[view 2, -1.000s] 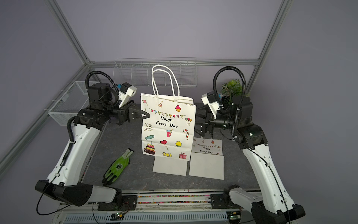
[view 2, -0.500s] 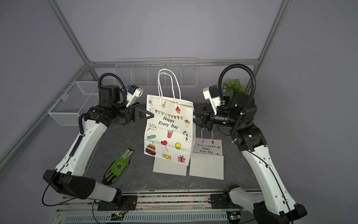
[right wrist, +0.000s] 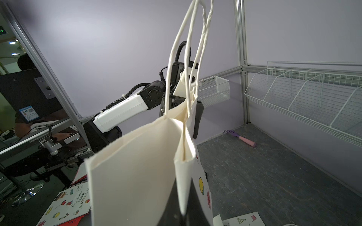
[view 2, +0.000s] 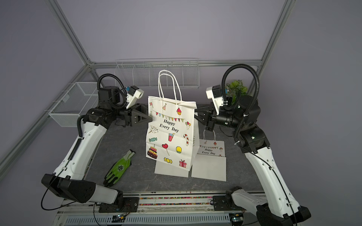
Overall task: Put away the paper bag
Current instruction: Press the paper bag.
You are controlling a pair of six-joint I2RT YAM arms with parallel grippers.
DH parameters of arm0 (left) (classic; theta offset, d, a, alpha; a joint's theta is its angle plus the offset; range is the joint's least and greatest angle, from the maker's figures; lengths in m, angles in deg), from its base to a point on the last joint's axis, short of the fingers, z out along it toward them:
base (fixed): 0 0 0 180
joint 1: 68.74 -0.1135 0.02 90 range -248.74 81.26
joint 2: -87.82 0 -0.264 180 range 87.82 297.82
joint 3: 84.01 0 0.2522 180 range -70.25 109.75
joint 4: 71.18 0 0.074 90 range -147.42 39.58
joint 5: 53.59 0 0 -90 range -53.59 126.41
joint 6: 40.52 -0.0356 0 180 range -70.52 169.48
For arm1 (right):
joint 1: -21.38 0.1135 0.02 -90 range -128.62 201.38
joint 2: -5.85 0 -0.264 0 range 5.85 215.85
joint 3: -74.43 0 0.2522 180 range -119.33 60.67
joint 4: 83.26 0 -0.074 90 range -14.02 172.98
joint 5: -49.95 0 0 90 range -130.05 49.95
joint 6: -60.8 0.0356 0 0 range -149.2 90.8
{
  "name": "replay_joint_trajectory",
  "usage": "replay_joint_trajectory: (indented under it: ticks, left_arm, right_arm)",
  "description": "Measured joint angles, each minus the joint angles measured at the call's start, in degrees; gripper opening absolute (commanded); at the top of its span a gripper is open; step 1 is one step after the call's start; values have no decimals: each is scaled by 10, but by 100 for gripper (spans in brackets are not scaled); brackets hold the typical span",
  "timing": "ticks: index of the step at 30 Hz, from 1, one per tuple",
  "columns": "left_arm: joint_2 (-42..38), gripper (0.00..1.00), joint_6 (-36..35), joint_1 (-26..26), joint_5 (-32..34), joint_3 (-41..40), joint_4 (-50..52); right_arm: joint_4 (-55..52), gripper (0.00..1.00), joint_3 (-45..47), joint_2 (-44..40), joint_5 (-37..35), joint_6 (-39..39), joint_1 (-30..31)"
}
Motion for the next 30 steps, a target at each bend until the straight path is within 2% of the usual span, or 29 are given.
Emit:
replay_joint_trajectory:
  ticks: [4,9,15,24,26,28,30]
  left_arm:
    - [-14,60,1,0,0,0,0]
    - [-26,51,10,0,0,12,0]
    - [-27,50,24,0,1,54,1]
    - [12,68,42,17,8,131,-1]
    - [21,69,44,22,10,134,-1]
    - [29,64,44,28,11,134,0]
    - [33,54,47,35,11,134,1]
  right_arm:
    - [0,7,0,-7,-14,0,0]
    - [1,7,0,-21,-21,0,0]
    - [21,7,1,-21,5,12,1]
    - [77,7,23,-22,73,44,7]
    - [83,7,23,-23,81,48,7]
    - [92,7,24,-23,87,53,7]
    - [100,7,24,-24,90,57,7]
